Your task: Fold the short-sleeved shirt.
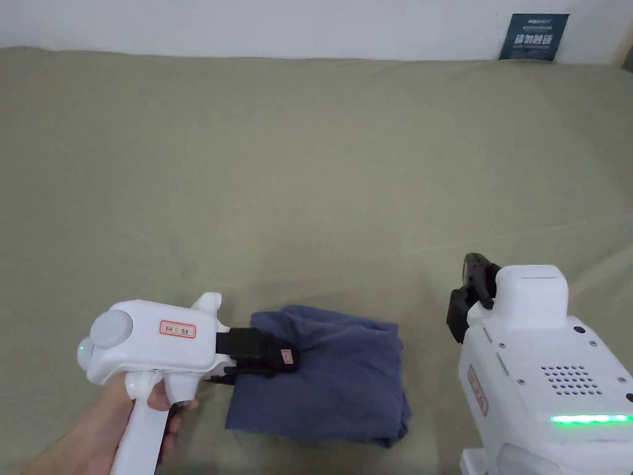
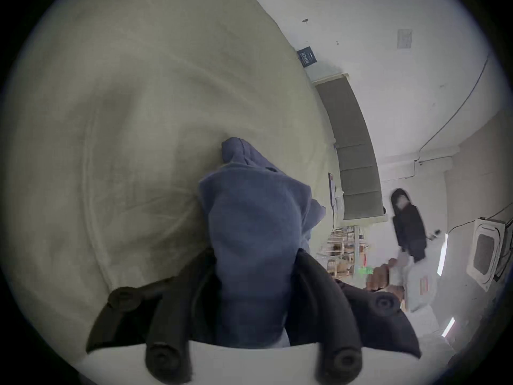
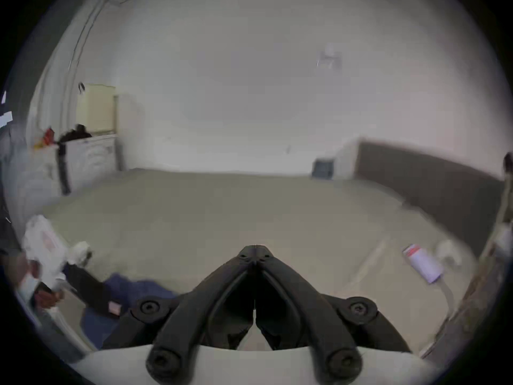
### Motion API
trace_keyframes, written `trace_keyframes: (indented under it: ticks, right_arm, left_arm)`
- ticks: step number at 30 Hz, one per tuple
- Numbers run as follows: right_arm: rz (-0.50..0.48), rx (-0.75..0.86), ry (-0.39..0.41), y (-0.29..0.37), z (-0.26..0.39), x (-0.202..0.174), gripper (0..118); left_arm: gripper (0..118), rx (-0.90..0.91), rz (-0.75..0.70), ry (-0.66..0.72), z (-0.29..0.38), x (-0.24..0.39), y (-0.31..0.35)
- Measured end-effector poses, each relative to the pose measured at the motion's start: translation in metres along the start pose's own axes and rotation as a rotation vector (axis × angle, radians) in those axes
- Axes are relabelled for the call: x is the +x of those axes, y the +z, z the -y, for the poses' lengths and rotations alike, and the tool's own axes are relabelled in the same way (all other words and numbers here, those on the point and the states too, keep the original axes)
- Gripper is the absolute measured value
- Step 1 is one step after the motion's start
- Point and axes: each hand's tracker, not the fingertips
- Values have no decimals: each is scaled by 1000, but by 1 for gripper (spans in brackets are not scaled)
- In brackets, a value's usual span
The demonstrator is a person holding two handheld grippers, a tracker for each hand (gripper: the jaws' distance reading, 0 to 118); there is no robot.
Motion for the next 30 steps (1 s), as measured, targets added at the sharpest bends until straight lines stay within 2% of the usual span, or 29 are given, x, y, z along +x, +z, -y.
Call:
trace_keyframes:
  ticks: [2, 5, 10, 15, 20, 30]
  right_arm:
    - [-43, -22, -36, 4, -1, -1, 0]
    - [-49, -26, -36, 6, -4, -2, 0]
    - [-77, -25, -9, 3, -10, -13, 0]
    - [-165, -20, 22, -2, -16, -49, 0]
    - [-317, -44, 17, -16, -17, -115, 0]
    - [-638, -56, 16, -50, -20, -287, 0]
  left_arm:
    - [34, -1, -4, -8, 2, 7, 2]
    - [34, 1, -10, -26, 3, 15, 5]
    - [34, 8, -8, -51, -3, 17, 26]
    - [34, 59, -48, -38, -12, -7, 80]
    - [34, 168, -125, 20, -23, -51, 169]
    - [34, 357, -318, 154, -60, -161, 348]
